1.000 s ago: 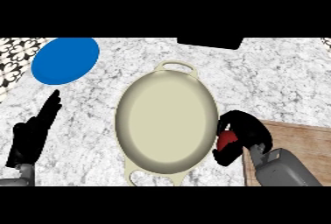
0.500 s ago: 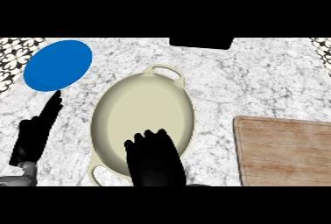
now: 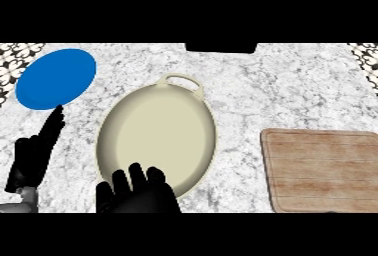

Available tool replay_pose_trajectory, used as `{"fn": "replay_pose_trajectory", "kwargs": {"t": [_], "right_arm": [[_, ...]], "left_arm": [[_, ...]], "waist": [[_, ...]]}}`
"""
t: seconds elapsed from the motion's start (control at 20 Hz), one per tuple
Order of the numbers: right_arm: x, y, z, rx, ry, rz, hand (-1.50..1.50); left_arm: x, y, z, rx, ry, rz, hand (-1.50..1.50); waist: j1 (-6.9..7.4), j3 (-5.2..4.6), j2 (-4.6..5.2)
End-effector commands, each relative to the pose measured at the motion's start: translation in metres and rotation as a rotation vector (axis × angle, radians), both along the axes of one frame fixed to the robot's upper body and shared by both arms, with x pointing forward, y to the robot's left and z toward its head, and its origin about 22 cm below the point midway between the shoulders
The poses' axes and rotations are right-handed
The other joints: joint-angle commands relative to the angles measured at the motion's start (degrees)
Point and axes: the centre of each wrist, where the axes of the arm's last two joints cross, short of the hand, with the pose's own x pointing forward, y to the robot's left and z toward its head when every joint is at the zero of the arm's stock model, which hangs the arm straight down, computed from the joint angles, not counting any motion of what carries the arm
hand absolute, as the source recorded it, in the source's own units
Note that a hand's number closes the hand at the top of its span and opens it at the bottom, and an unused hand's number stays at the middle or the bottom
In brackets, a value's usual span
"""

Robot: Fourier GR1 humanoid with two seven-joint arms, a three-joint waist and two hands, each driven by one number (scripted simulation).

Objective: Pick the tomato from the cutting board and place it in the pot

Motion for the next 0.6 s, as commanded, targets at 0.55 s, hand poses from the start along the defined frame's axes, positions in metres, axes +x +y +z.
{"fn": "replay_pose_trajectory", "kwargs": {"t": [0.55], "right_arm": [[0.06, 0.027, 0.037, 0.268, 0.004, -0.169, 1.5]], "left_arm": [[-0.01, 0.005, 0.003, 0.015, -0.034, -0.005, 0.0]], "waist": [[-0.33, 0.1, 1.08]]}}
